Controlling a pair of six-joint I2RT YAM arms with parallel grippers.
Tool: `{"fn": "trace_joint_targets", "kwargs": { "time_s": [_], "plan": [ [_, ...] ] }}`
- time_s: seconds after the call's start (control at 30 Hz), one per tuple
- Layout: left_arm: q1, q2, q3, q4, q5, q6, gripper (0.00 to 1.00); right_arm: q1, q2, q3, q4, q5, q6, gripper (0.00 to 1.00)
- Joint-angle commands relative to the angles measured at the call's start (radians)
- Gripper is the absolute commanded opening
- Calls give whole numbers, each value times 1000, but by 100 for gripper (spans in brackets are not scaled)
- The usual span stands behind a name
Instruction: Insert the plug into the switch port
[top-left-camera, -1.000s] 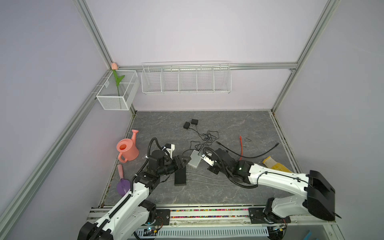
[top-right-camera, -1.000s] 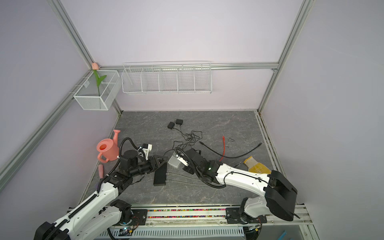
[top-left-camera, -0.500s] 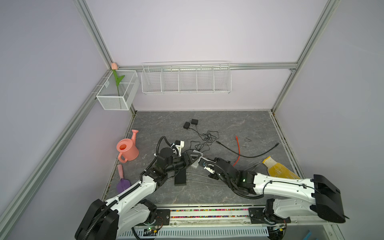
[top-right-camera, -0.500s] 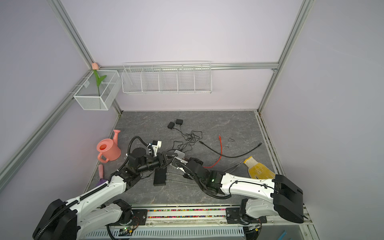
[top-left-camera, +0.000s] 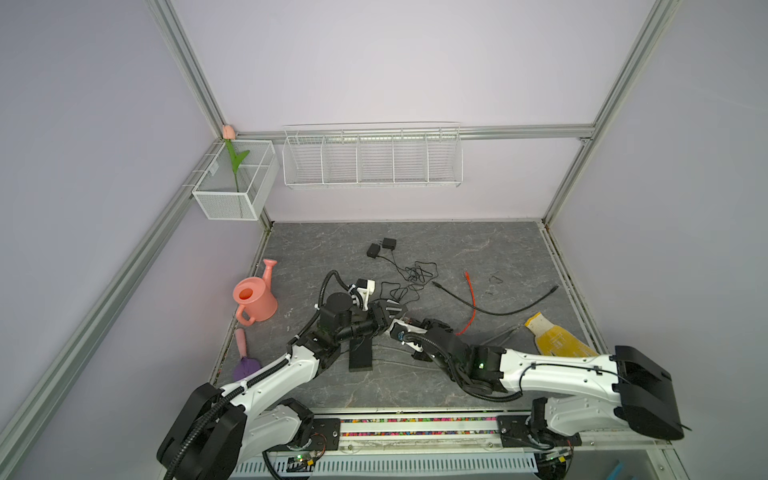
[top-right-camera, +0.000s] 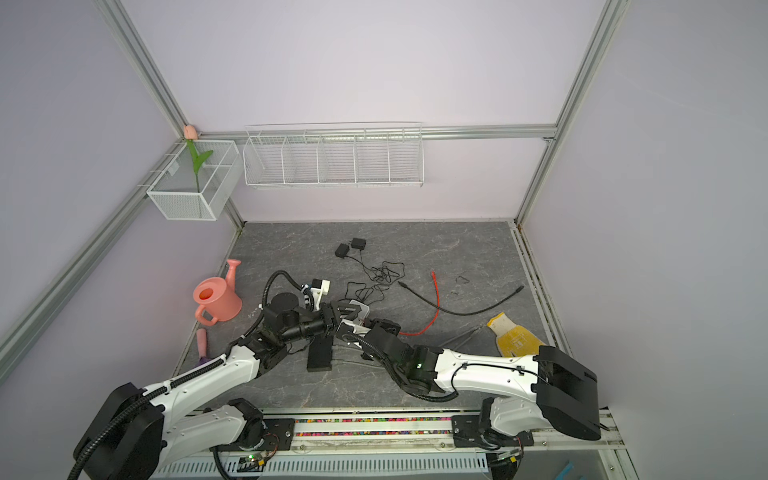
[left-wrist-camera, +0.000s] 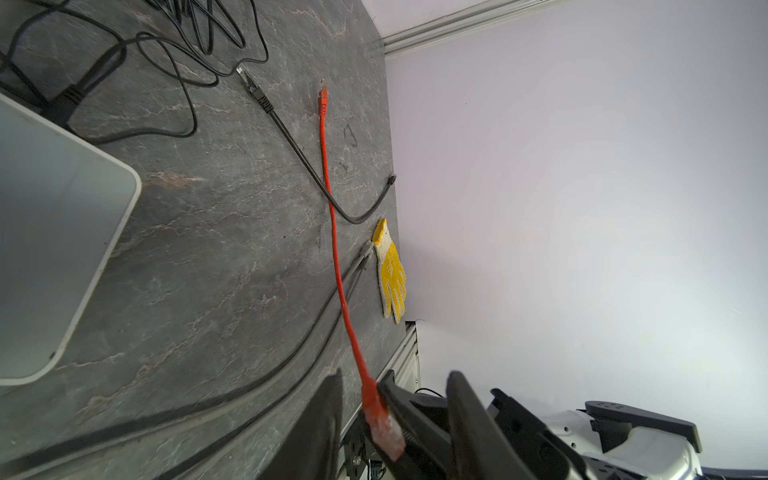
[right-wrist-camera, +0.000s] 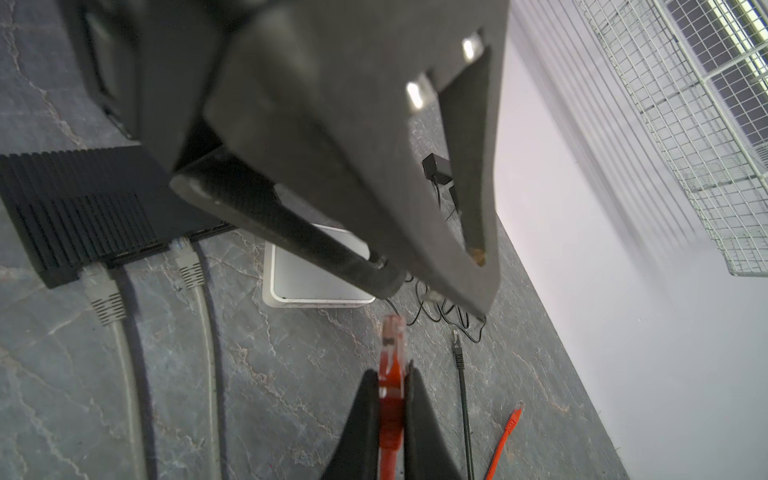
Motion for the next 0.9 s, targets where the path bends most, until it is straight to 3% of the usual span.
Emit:
{"fn": "trace_joint_targets", "kwargs": {
  "time_s": [0.0, 0.23, 0.5, 0.73, 0.87],
  "plan": [
    [-5, 2, 38, 9, 9, -7, 37, 14, 19, 19, 42, 29, -30, 7],
    [-15, 2, 38, -24, 6, 2, 35, 28, 33, 28, 69, 62, -56, 7],
    [-21, -16, 38, -76, -10, 21, 42, 37, 47, 31, 98, 89, -86, 7],
    [-50, 11, 44, -69, -19, 22, 25, 54, 77, 37, 135, 125, -112, 7],
    [-53, 9, 32, -62, -29, 18, 9, 67, 90, 40, 141, 141, -124, 7]
  ]
}}
